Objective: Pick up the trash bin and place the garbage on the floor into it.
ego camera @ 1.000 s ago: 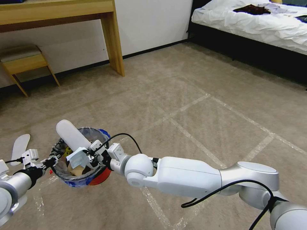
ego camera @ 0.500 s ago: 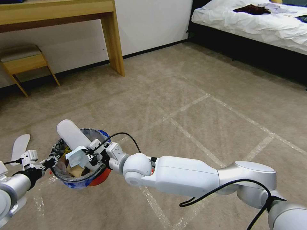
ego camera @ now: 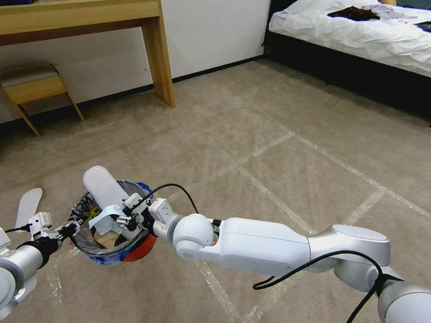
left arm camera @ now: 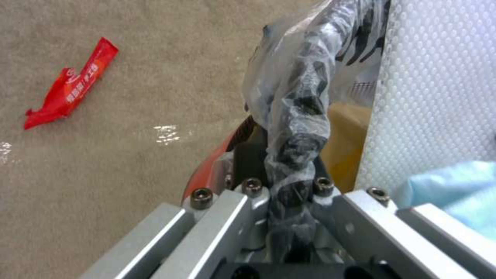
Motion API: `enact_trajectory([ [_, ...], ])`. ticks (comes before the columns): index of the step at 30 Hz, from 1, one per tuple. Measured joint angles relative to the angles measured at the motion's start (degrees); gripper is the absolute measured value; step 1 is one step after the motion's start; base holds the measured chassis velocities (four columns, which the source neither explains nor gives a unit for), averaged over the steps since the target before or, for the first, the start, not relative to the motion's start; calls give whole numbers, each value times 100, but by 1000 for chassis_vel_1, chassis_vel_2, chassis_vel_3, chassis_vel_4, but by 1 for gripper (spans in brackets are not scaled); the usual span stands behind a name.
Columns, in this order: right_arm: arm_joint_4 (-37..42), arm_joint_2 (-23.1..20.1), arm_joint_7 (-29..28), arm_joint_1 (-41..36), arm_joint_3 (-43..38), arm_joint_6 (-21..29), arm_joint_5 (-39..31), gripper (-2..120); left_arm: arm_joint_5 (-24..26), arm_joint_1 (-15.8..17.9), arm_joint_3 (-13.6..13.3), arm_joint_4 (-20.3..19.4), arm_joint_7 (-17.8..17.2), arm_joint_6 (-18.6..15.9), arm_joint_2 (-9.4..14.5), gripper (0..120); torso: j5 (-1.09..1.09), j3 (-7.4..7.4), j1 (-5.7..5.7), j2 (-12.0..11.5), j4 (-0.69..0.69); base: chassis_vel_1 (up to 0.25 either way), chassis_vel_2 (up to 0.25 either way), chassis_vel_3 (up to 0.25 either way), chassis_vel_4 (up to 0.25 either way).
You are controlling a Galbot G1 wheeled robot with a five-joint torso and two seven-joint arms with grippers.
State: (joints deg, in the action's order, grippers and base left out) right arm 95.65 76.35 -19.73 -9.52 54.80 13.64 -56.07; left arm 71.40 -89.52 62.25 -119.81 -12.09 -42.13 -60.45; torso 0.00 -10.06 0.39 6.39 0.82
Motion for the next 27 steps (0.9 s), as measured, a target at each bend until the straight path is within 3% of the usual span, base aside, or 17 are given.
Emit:
enact_trajectory([
  [7,236,-115,-92,117,89,121,-122,99,0,1,10,-2,-12,-1,-8,1,0,0,0,0,0,0,0,0,0],
  [27,838,-538,-229,825,684,708,-666,100,-13,-57,37,-119,-28,-2,-105,1,0,0,0,0,0,0,0,0,0],
])
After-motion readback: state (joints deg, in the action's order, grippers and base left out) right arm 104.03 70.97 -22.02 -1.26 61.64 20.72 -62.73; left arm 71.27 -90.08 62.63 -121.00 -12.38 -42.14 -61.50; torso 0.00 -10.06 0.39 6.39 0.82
